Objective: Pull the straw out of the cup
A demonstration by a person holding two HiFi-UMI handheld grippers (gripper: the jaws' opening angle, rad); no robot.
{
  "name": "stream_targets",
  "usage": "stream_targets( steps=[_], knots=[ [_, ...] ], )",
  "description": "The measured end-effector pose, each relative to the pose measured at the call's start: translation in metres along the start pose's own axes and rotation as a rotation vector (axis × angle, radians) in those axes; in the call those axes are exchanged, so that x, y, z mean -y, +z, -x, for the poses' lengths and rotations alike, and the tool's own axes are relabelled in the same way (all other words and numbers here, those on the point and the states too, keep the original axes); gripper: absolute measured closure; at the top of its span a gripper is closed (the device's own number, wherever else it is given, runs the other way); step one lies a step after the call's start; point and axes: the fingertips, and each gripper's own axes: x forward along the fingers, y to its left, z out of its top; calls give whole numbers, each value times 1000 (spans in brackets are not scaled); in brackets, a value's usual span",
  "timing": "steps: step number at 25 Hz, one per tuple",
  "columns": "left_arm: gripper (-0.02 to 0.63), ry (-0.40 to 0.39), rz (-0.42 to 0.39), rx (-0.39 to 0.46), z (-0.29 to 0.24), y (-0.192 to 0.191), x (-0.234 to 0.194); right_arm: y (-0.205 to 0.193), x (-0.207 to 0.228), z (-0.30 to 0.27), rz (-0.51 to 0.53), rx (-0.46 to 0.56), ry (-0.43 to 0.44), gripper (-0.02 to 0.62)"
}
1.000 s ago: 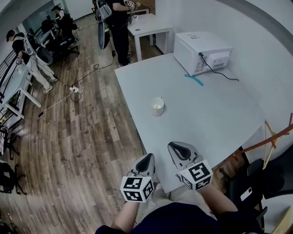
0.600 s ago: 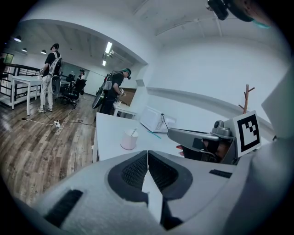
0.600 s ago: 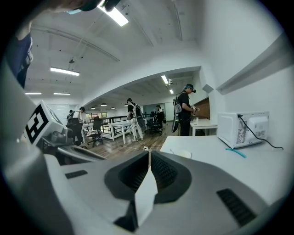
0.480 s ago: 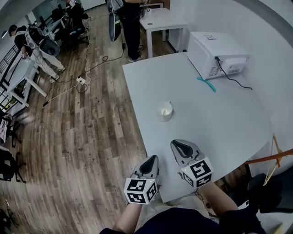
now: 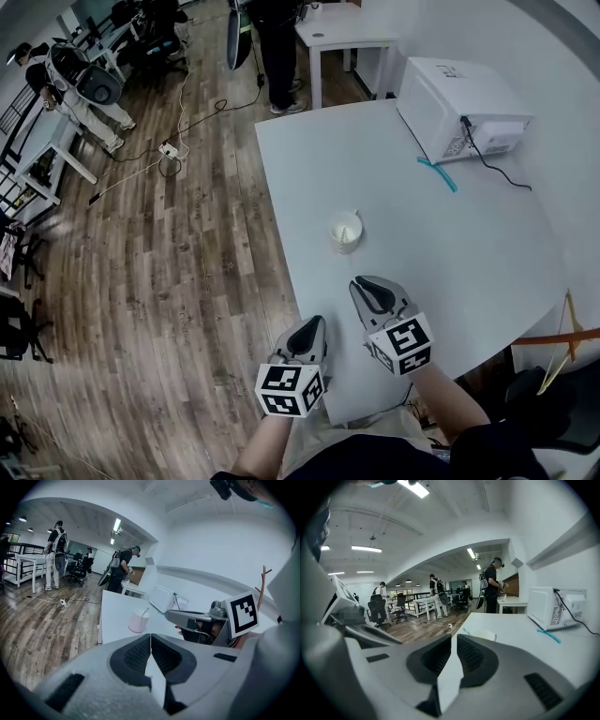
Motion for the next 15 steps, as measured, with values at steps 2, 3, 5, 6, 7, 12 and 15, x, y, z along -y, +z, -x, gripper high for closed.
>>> stream_targets(
  steps=[2,3,5,6,7,12,15],
  knots=[
    [586,3,2,-8,-5,-2,-4,-3,5,-7,7,-9,-8,560],
    [586,6,4,-12,-7,-3,-6,-4,8,-10,10,-12,-14,560],
    [586,13,9,-20,-11,-5,-11,-6,13,-17,15,-19,-23,558],
    [586,16,11,-23,-13,-5,-13,-7,15,-20,19,-24,-26,557],
    [586,20,14,-25,-15,-5,-16,-7,17,-24,23,-30,-28,545],
    [586,40,31,-29,-25,-5,-27,-10,30,-41,65,-48,-58,482],
    [586,51,35,-31,-30,-6,-31,-13,35,-52,88,-59,-61,480]
  ],
)
